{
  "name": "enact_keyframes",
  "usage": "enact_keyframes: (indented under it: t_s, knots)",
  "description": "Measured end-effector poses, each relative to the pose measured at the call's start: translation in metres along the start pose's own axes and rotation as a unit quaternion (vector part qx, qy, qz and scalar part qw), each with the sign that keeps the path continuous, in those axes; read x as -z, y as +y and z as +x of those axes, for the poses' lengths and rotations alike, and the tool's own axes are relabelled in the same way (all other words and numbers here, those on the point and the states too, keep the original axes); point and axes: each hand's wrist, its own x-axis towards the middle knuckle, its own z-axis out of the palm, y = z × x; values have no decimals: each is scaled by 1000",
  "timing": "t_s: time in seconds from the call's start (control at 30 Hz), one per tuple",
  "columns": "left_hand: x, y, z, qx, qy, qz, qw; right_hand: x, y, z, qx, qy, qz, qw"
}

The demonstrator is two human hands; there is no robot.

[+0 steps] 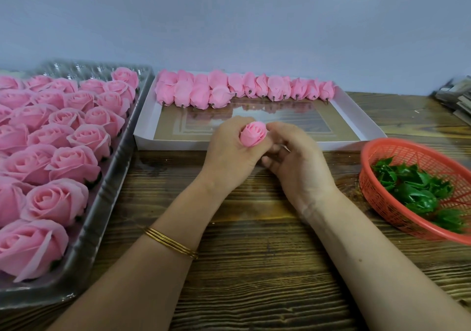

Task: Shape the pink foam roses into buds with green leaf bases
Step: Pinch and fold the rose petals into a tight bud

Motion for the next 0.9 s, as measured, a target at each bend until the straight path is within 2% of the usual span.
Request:
enact_keyframes:
  t_s: [0.1,0.27,0.9]
  knots:
    - [-2,-2,-2,3,-15,28,999,-4,0,-2,8,-10,-34,999]
    - [-1,2,-4,-5,-2,66,998,-6,0,-5,8,-5,-30,999]
    - [-1,-2,-4,2,-22,76,997,3,5,1,-1,-53,-33,998]
